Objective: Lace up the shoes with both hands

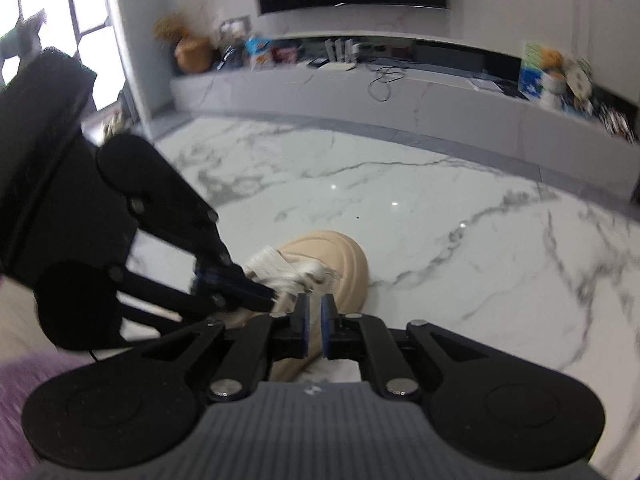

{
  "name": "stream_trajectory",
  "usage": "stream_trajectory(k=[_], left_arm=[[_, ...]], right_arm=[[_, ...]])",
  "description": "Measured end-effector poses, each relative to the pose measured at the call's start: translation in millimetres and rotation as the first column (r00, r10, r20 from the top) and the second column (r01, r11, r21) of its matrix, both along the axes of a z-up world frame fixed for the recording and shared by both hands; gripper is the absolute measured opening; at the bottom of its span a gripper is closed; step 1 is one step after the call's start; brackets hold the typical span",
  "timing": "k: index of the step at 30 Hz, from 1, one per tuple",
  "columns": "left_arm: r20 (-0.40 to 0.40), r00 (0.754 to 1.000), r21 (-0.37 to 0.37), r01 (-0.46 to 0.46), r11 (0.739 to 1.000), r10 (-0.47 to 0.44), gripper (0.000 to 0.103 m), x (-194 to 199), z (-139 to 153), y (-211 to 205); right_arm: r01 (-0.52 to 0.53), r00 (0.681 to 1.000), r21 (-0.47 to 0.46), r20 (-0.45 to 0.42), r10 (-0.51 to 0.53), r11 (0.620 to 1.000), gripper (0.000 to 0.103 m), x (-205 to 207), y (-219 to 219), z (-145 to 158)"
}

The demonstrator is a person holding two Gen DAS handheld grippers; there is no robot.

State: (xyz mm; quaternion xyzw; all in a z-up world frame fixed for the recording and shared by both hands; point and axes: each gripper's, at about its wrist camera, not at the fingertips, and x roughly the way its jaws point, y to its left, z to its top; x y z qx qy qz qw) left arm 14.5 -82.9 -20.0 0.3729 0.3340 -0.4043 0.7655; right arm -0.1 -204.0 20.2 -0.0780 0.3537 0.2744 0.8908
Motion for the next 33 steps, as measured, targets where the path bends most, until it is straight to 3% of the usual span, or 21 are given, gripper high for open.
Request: stream_trajectory(k=[2, 5, 16, 21, 33], left_arm=[[-0.003, 1.0, -0.005, -0.005, 1.0, 0.005, 0.0, -0.1, 0.3, 0.5], [-0.007, 1.0, -0.012, -0.009, 1.0, 0.009, 0.0, -1.1, 0.5, 1.4], [-0.009, 1.0, -0.026, -0.016, 1.0, 0.016, 0.0, -0.2, -0.4, 2.0], [-0.015, 1.0, -0.038, -0.028, 0.999, 0.027, 0.0, 1.7, -0.7, 2.9], [-0.006, 0.997, -0.077, -0.072, 0.994, 0.072, 0.002, -9.6, 11.6, 20.2]], right_arm=[[-0.064, 0.998, -0.066, 0.009, 0.065, 0.996, 0.01, 1.7, 5.5, -2.0], [-0.149, 0.988, -0.145, 0.008, 0.152, 0.978, 0.026, 2.3, 13.8, -5.7], [-0.315, 0.941, -0.315, 0.015, 0.337, 0.895, 0.024, 6.8, 29.4, -13.7], [-0.358, 0.922, -0.343, 0.018, 0.387, 0.869, 0.01, 6.4, 33.7, -13.3], [-0.315, 0.939, -0.327, 0.029, 0.342, 0.891, 0.003, -6.3, 16.8, -12.7]])
